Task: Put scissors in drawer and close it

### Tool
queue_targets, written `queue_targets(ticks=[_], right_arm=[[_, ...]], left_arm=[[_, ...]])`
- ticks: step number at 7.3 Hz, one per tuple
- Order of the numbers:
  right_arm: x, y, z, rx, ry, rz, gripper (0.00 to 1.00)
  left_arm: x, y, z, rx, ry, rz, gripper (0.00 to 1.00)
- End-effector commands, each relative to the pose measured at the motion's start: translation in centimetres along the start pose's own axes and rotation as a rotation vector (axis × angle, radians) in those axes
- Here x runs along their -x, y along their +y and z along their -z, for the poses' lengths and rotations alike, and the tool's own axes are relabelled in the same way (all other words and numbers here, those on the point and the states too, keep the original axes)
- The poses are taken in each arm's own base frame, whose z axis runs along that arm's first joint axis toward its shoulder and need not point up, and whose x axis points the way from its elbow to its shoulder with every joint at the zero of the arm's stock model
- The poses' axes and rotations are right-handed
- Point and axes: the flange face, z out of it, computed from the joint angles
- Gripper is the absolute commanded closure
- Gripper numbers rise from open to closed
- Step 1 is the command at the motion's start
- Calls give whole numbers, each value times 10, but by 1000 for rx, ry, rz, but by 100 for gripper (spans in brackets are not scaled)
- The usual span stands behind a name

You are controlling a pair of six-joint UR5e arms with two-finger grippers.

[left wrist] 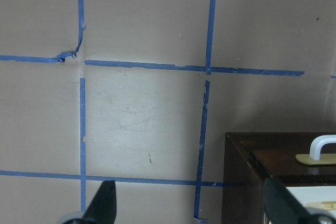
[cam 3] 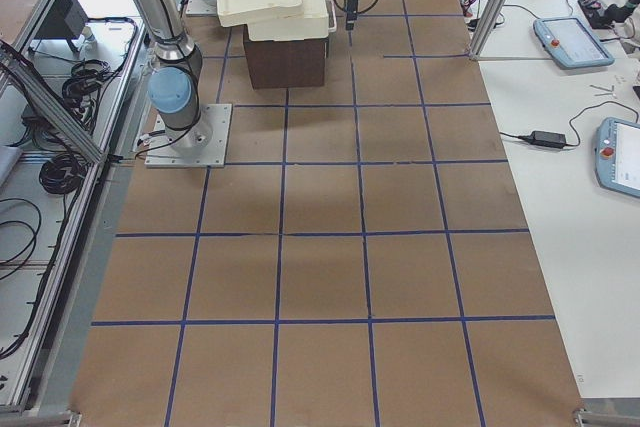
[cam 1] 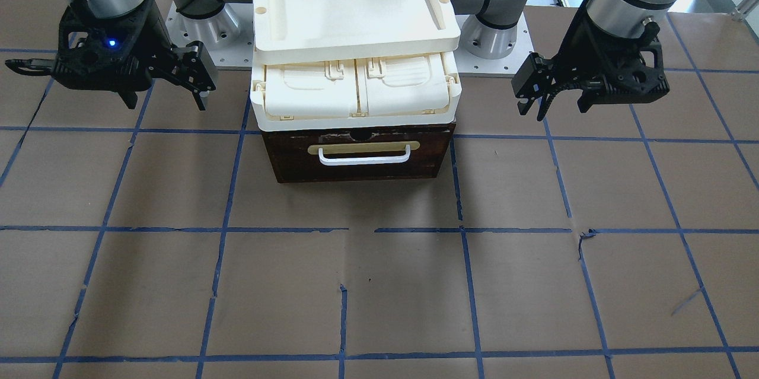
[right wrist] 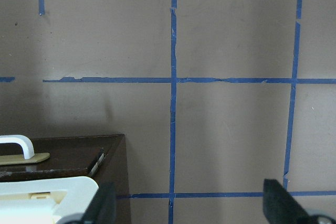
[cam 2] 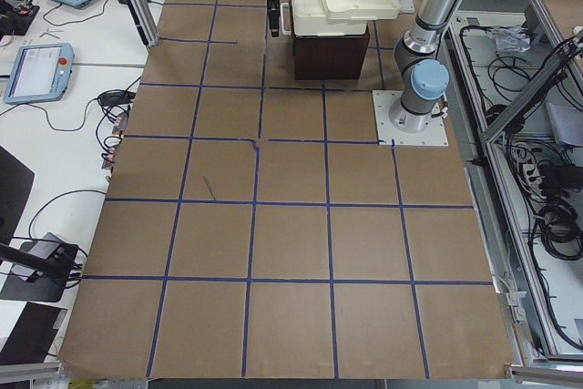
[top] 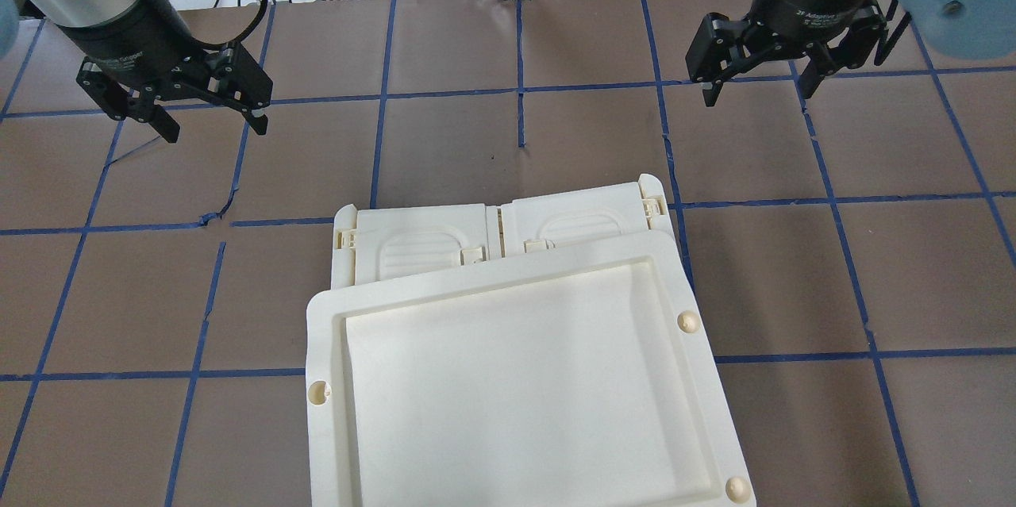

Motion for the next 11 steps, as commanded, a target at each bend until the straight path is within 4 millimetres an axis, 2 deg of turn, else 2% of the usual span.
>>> queue_targets(ticks=[1, 4, 6, 8, 9, 11], right_arm=[[0, 0, 1, -1, -1, 0, 0], [-1, 0, 1, -1, -1, 0, 0], [-1, 0, 1, -1, 0, -1, 0], [-1, 0, 1, -1, 0, -1, 0], [-1, 0, 1, -1, -1, -1, 0], [-1, 0, 1, -1, -1, -1, 0]], left_arm=[[-1, 0, 2, -4, -5, -26, 0], [-2, 0, 1, -9, 0, 10, 0], [-2, 0, 1, -10, 1, 116, 0], [-2, 0, 0, -9, -1, 123, 0], [-5, 0, -1, -7, -1, 118, 0], [-22, 1, -3, -3, -2, 150, 0]])
